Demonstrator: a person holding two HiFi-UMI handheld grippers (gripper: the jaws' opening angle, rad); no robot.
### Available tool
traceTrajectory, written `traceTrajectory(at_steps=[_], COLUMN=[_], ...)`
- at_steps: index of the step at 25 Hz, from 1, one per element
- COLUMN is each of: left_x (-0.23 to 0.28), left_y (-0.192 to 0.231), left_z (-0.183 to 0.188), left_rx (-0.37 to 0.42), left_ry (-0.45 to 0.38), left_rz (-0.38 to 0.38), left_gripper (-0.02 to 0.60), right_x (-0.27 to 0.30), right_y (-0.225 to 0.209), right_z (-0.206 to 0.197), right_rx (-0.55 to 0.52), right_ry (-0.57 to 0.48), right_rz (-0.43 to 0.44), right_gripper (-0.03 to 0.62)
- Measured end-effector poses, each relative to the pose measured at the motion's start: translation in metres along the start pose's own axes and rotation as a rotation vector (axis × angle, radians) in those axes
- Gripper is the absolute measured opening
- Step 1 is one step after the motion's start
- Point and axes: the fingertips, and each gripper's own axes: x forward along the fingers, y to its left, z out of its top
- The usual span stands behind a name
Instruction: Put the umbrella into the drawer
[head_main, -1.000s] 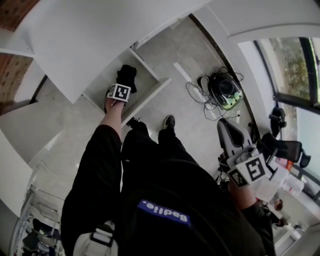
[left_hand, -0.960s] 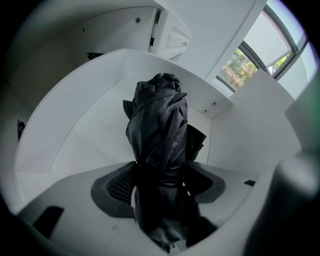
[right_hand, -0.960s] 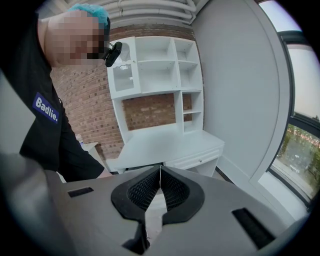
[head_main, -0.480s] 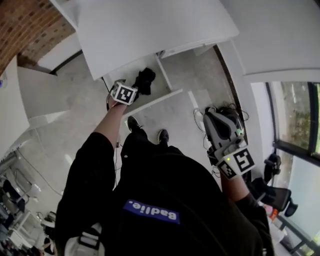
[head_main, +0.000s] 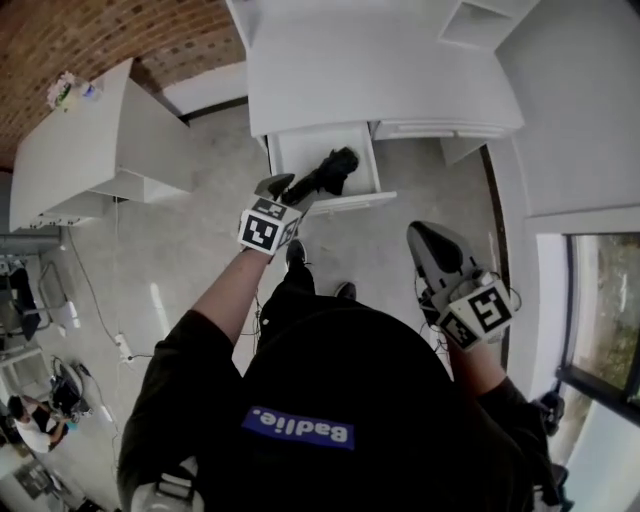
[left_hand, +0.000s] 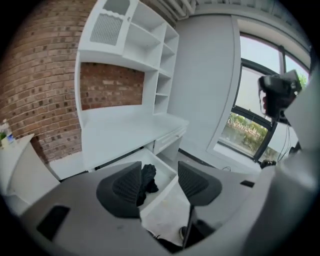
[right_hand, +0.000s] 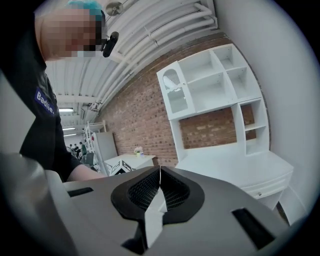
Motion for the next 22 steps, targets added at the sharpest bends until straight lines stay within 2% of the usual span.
traceTrajectory(at_steps=[6,11,17,22], left_x=[-0.069,-0.118,-0.159,-0.185], left_y=[-0.070,-0.114,-0.130,-0.143], left_z=[0.009,0.019,0.041,0.052], left_rx=[-0.099,-0.088,-0.085,-0.047], left_ry=[-0.158,-0.250,-0.361,-0.405], left_rz=[0.008,-0.013,-0.007,-0.035], left_gripper=[0.212,0.173,0.106,0.032], right_x=[-0.009,-0.010,-0.002,0.013], right_y=[0.019,0.036,0.056,0.078], right_z=[-0.020,-0.031,-0.029,-0.025], right_rx=[-0.018,-0.034,-0.052,-0.058], right_ry=[0.036,0.052,0.054,0.051], right_rz=[0.100,0.156,0.198,0.229], right_gripper=[0.031,0.031,0.031,0.031])
